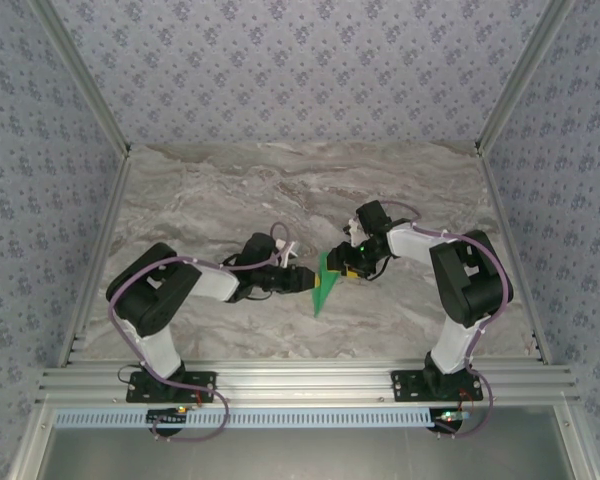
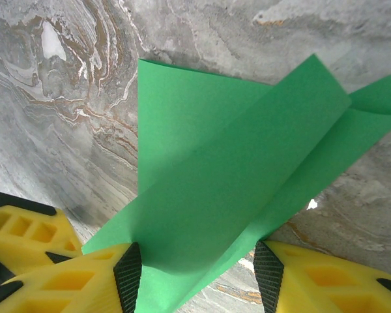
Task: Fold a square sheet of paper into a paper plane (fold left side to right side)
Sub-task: Fold the wing for the fifth time at the center of the table.
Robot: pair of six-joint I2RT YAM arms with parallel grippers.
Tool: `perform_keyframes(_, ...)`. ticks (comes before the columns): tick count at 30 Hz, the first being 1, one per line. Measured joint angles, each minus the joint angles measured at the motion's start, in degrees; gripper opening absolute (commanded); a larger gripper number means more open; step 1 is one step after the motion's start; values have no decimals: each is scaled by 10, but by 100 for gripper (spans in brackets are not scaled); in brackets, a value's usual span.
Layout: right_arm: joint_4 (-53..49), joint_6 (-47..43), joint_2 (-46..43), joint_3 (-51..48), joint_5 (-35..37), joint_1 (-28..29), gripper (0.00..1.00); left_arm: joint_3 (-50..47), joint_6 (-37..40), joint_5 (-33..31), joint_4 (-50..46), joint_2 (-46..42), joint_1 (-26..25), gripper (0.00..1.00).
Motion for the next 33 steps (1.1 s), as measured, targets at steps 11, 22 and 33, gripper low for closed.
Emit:
perform_keyframes(11, -3, 0, 0, 2, 0, 1, 53, 53, 2, 6, -3, 57, 1, 40)
perform_keyframes(22, -6, -2, 0, 4, 4, 3, 53, 62, 3, 8, -10, 64, 1, 14)
perform_keyframes(33, 15, 3, -19, 1, -23, -13, 56, 62, 7, 10, -10, 67, 4, 0)
